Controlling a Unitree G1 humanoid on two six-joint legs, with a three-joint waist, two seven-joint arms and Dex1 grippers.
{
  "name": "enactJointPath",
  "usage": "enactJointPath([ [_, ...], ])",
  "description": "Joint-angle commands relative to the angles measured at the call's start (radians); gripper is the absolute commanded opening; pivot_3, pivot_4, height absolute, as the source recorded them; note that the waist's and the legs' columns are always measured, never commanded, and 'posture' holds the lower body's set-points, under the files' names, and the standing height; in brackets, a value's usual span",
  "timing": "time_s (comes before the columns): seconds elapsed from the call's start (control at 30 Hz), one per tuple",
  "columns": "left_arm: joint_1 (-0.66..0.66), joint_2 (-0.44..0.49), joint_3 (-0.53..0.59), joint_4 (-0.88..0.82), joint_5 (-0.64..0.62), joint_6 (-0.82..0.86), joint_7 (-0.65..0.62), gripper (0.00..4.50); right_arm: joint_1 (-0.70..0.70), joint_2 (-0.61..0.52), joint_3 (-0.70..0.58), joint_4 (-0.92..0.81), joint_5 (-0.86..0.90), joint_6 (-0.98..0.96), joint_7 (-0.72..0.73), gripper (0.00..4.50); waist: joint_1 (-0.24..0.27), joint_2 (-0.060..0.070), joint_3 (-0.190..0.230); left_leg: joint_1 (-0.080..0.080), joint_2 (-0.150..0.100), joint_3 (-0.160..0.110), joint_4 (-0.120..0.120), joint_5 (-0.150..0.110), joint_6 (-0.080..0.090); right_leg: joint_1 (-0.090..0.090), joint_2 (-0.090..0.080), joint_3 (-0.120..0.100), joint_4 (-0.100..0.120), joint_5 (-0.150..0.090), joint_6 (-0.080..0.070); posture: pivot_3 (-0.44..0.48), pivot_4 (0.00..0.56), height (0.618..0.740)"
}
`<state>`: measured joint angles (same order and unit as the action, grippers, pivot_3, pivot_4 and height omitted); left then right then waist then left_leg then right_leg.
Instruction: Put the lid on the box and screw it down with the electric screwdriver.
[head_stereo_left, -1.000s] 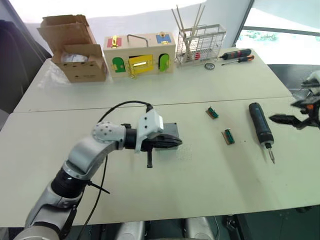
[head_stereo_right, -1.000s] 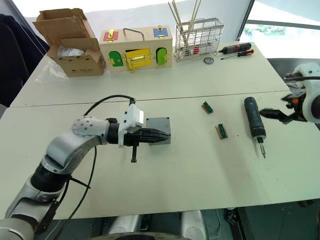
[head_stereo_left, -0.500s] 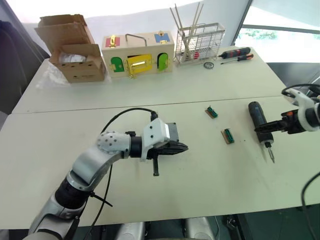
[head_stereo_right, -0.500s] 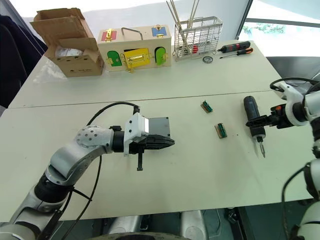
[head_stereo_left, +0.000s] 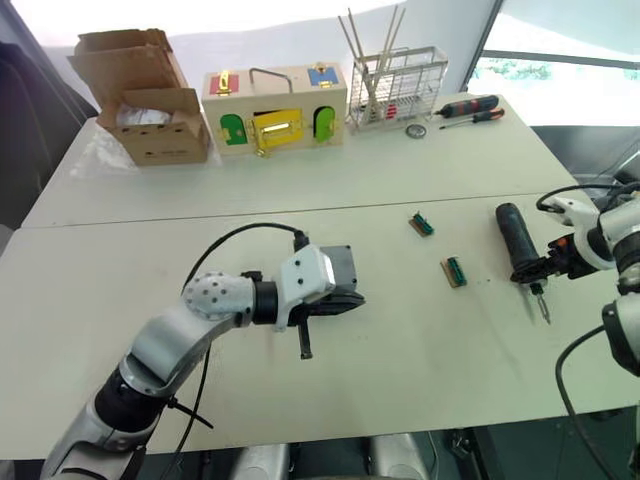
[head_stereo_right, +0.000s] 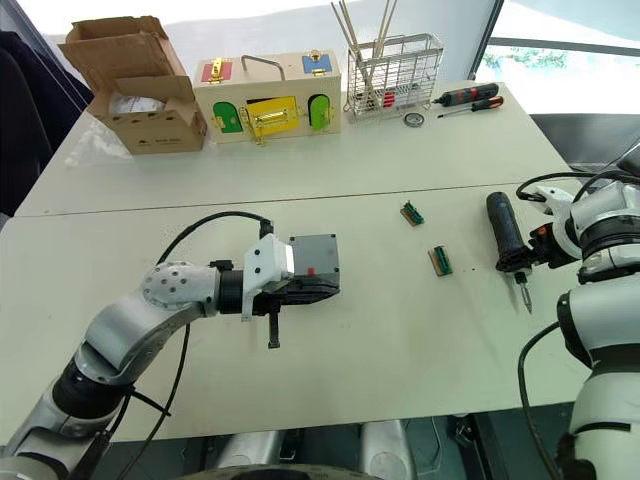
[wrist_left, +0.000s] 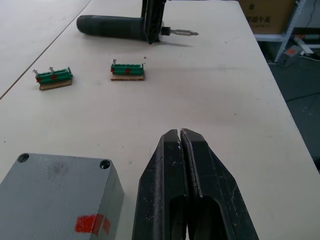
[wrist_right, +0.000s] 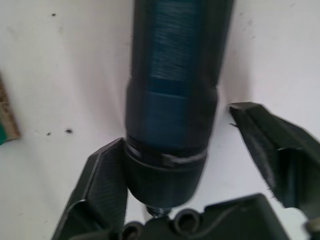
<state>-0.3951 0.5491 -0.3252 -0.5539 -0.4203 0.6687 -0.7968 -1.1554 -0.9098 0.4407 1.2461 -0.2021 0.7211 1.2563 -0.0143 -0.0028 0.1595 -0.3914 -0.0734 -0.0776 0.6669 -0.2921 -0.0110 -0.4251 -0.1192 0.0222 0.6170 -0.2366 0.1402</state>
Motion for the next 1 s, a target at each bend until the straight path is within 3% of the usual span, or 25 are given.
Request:
enactJointPath([
  [0.03, -0.005, 0.000, 0.033, -0.038, -0.010, 0.002, 0.012, 0.00, 0.004, 0.027, 0.003, 0.048, -0.053, -0.070, -0.009, 2.18, 0.000, -0.001, 0.000, 0.000, 0.000, 0.000, 0.000, 0.000, 0.000, 0.000, 0.000, 0.000, 0.000, 0.000, 0.000, 0.000, 0.150, 0.734],
  [0.1, -0.004, 0.002, 0.033, -0.038, -0.011, 0.004, 0.016, 0.00, 0.007, 0.021, 0.010, 0.062, -0.087, -0.104, -0.004, 1.79, 0.000, -0.002, -0.001, 0.000, 0.000, 0.000, 0.000, 0.000, 0.000, 0.000, 0.000, 0.000, 0.000, 0.000, 0.000, 0.000, 0.150, 0.734],
  [0.37, 0.020, 0.013, 0.045, -0.047, -0.015, 0.013, 0.032, 0.00, 0.029, -0.019, -0.010, 0.082, -0.146, -0.172, 0.031, 1.79, 0.005, -0.002, -0.001, 0.000, -0.001, -0.002, 0.000, 0.000, 0.000, 0.001, 0.000, -0.001, 0.000, 0.000, 0.000, 0.000, 0.150, 0.734],
  [0.47, 0.015, 0.014, 0.059, -0.027, -0.019, 0.011, 0.029, 0.00, -0.007, -0.003, -0.152, 0.080, -0.050, -0.138, -0.112, 1.79, 0.003, -0.002, -0.001, 0.000, -0.001, -0.002, 0.000, 0.000, -0.001, 0.001, 0.000, -0.001, 0.000, 0.000, 0.000, 0.000, 0.150, 0.734],
  [0.6, 0.004, 0.035, 0.096, 0.014, -0.025, -0.003, -0.002, 0.00, -0.079, 0.004, -0.327, 0.067, 0.069, -0.073, -0.211, 1.79, -0.005, -0.001, 0.000, 0.000, -0.001, 0.000, 0.001, 0.001, -0.001, 0.002, 0.000, 0.001, -0.001, 0.001, -0.001, 0.000, 0.150, 0.734],
  [0.67, -0.006, 0.046, 0.120, 0.048, -0.027, -0.013, -0.024, 0.00, -0.119, -0.003, -0.428, 0.051, 0.145, -0.026, -0.265, 1.79, -0.007, 0.006, 0.003, 0.000, -0.001, 0.001, 0.000, 0.001, -0.001, -0.001, 0.000, 0.002, 0.000, 0.001, -0.001, 0.000, 0.150, 0.734],
  [0.87, -0.045, 0.050, 0.169, 0.126, -0.047, -0.022, -0.063, 0.00, -0.130, -0.022, -0.711, -0.037, 0.371, 0.122, -0.381, 1.79, 0.005, 0.011, 0.006, -0.001, 0.000, 0.001, -0.005, 0.001, -0.001, -0.005, 0.001, 0.000, 0.000, 0.001, -0.001, 0.000, 0.150, 0.734],
  [0.93, -0.059, 0.054, 0.199, 0.161, -0.064, -0.024, -0.078, 0.00, -0.046, 0.030, -0.871, -0.237, 0.499, 0.155, -0.446, 1.79, 0.006, 0.011, 0.006, -0.003, -0.001, 0.001, -0.003, 0.001, -0.001, -0.004, 0.001, 0.000, 0.000, 0.001, -0.001, 0.000, 0.150, 0.734],
  [1.0, -0.092, 0.054, 0.210, 0.209, -0.056, -0.023, -0.081, 0.00, 0.128, 0.197, -1.099, -0.703, 0.696, 0.196, -0.539, 1.79, 0.004, 0.008, 0.006, -0.003, 0.000, 0.000, -0.002, 0.001, -0.001, -0.002, 0.001, 0.000, 0.000, 0.001, -0.001, 0.000, 0.150, 0.734],
])
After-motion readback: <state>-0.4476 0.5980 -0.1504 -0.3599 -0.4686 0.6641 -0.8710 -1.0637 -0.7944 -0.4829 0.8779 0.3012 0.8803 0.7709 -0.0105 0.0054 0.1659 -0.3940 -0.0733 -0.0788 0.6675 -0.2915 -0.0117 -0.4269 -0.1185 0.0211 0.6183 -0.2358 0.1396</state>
